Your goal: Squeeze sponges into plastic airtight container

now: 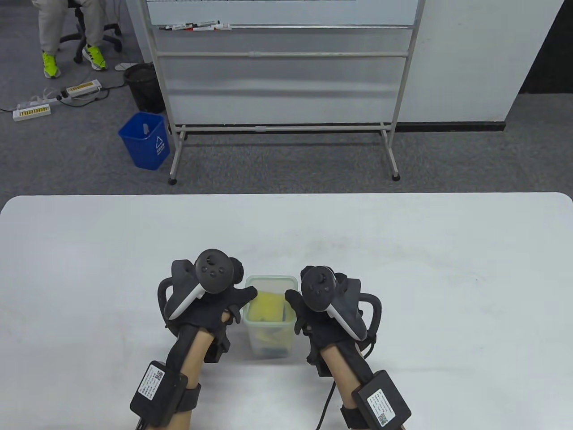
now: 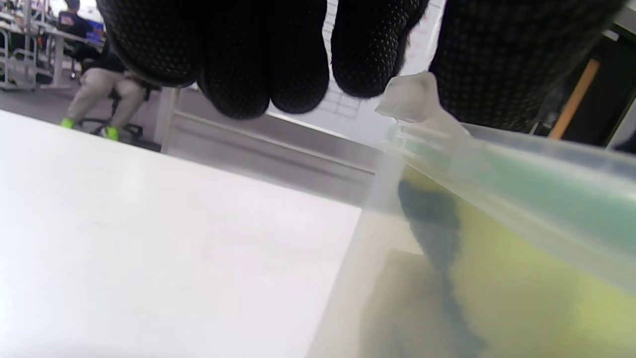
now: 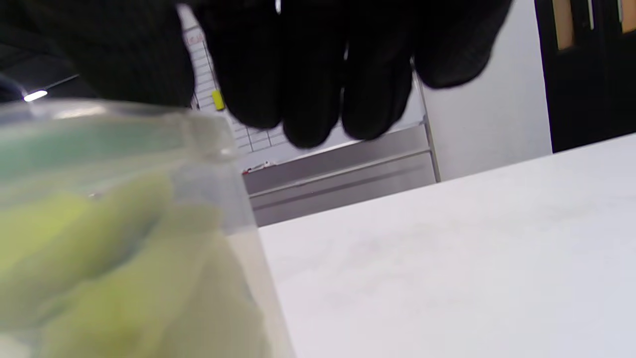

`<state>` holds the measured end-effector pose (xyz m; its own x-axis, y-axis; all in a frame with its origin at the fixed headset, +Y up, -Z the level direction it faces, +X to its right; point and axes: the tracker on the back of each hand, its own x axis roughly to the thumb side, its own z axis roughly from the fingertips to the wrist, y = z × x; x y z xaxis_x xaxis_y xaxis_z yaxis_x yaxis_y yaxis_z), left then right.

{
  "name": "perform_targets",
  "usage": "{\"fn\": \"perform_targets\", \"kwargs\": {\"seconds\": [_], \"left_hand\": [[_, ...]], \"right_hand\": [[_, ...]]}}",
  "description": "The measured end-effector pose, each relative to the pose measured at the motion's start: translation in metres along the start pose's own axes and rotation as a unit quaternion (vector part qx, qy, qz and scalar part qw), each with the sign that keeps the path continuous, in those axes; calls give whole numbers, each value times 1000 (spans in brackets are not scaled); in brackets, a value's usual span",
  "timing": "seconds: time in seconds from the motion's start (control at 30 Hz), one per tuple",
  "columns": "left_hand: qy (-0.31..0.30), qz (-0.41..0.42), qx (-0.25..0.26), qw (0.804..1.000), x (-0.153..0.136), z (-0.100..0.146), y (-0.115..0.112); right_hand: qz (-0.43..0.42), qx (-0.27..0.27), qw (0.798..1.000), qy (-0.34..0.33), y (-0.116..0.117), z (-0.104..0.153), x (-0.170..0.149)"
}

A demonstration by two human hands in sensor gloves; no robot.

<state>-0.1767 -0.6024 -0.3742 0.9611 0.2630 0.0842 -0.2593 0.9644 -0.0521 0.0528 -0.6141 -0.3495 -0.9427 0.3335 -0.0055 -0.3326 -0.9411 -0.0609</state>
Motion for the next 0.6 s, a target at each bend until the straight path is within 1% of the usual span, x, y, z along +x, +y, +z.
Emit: {"fn": "perform_targets", "kwargs": {"seconds": [0.1, 0.17, 0.27, 0.33, 0.4, 0.6], "left_hand": [[4, -2, -11, 1000, -1, -1, 0], [12, 3, -32, 999, -4, -3, -2], [-2, 20, -53, 998, -3, -5, -5], [-1, 24, -48, 999, -3, -5, -6], [-3, 29, -55, 998, -4, -6, -7], [-13, 82, -76, 994, -11, -11, -12]], "right_hand": [[-20, 17, 1000, 2, 1, -2, -4], [-35, 31, 999, 5, 3, -4, -7], [-55, 40, 998, 4, 4, -6, -10], [-57, 41, 998, 4, 4, -7, -11], [-59, 43, 997, 4, 4, -7, -11], [-76, 50, 996, -1, 5, -9, -13]]}}
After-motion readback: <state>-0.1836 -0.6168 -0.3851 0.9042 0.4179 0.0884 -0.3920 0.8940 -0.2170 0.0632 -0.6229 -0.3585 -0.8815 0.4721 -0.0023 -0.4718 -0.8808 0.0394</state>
